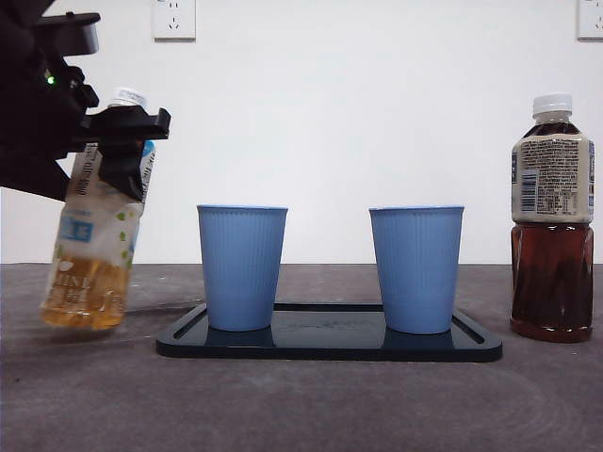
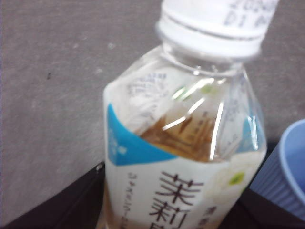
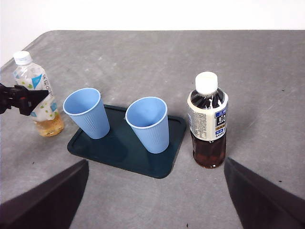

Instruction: Pour the drink into the cup

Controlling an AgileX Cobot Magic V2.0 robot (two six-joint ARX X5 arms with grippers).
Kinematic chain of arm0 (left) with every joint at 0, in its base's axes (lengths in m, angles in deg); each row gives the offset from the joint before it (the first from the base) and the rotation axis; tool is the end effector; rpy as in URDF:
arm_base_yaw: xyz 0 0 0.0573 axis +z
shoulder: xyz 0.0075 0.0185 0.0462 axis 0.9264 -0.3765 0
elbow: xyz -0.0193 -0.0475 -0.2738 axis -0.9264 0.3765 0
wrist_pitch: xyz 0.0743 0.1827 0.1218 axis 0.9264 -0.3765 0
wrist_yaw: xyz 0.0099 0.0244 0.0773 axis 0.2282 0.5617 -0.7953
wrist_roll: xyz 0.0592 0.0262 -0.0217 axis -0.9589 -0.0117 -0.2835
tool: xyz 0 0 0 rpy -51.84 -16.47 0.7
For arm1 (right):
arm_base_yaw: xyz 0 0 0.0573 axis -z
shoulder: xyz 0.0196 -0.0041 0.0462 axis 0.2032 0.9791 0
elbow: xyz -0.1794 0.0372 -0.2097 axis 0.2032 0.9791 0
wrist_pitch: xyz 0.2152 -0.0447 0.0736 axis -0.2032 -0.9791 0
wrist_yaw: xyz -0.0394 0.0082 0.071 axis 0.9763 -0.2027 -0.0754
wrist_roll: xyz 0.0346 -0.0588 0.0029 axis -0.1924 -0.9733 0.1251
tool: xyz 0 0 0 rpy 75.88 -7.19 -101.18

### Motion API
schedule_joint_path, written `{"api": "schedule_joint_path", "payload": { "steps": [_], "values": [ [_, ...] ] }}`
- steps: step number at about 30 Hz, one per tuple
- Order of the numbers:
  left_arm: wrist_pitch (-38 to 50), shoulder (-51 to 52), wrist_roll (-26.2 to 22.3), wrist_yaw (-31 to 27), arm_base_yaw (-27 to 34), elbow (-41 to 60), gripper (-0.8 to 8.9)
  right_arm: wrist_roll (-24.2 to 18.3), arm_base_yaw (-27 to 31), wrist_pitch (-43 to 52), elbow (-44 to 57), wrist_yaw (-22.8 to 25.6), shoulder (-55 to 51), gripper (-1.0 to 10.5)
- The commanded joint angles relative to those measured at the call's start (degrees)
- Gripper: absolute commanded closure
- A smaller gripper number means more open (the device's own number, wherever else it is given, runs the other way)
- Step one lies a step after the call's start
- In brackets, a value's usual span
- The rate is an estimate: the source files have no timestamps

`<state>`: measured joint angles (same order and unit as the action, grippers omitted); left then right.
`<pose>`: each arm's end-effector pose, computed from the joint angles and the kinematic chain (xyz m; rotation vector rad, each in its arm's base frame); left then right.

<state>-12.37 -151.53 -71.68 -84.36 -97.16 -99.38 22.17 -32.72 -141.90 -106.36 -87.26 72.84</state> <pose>0.2309 -0.1073 0.2351 -0.0362 0.4385 -0.0669 0.0150 0.0099 0.3537 0.1528 0.4408 0.3937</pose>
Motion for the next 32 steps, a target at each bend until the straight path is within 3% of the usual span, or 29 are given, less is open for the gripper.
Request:
{"api": "schedule_joint_path", "payload": {
  "steps": [1, 21, 30, 32],
  "values": [
    [5.5, -0.7, 0.6, -0.1, -0.3, -1.2, 5.39, -0.4, -0.3, 0.5, -0.9, -0.1, 0.2, 4.9],
    [5.9, -4.6, 5.0, 0.4, -0.4, -1.2, 5.28, 0.3, -0.3, 0.6, -0.9, -0.1, 0.2, 4.9],
    [6.0, -1.5, 4.1, 0.4, -0.3, -1.2, 4.6, 0.3, -0.3, 0.6, -0.9, 0.0, 0.2, 4.9],
    [6.0, -0.5, 3.8, 0.4, -0.4, -1.2, 3.88, 0.3, -0.3, 0.6, -0.9, 0.0, 0.2, 4.9]
  ]
}}
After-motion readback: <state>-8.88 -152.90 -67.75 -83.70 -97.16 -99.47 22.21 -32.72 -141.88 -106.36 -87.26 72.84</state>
